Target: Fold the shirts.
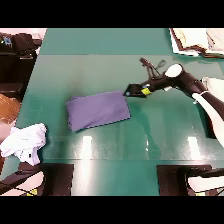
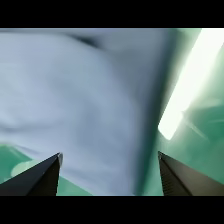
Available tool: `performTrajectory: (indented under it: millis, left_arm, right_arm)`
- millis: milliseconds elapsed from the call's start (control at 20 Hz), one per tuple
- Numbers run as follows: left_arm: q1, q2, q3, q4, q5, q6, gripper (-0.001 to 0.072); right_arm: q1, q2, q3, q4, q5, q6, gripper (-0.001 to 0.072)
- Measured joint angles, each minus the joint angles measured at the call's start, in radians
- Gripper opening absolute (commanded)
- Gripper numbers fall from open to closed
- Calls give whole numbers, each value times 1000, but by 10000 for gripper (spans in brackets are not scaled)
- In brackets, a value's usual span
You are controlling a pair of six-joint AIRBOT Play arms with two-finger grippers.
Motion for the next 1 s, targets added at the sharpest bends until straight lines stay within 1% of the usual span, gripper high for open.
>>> performTrajectory:
  millis: [100, 250, 300, 350, 450, 500, 550, 650, 700, 850, 1000]
  left_arm:
    - [-12, -12, -1, -11, -5, 16, 25]
    - [-63, -38, -3, -26, -10, 36, 26]
    - [-82, -47, -3, -26, -10, 40, 26]
    - [-103, -58, -4, -27, -10, 43, 26]
    - [-144, -76, -5, -31, -10, 47, 26]
    - [-160, -82, -5, -32, -10, 49, 26]
    - [-175, -89, -6, -32, -10, 49, 26]
    - [-194, -95, -6, -39, -8, 50, 26]
    - [-200, -97, -6, -44, -7, 51, 26]
    - [-210, -100, -6, -63, -5, 52, 25]
    - [-223, -101, -6, -86, -4, 53, 25]
  right_arm:
    - [-43, -23, -46, 29, 3, 16, 673]
    - [-48, -81, -56, 76, 12, 24, 664]
    - [-36, -105, -43, 94, 18, 28, 594]
    - [-19, -130, -26, 107, 22, 29, 553]
    - [26, -183, 23, 118, 44, 31, 549]
    - [53, -211, 52, 123, 49, 31, 471]
    - [77, -233, 80, 121, 49, 31, 294]
    - [123, -277, 142, 105, 46, 32, 77]
    - [143, -293, 175, 96, 45, 32, 18]
    - [162, -314, 259, 99, 45, 32, 17]
    - [118, -288, 314, 102, 49, 32, 17]
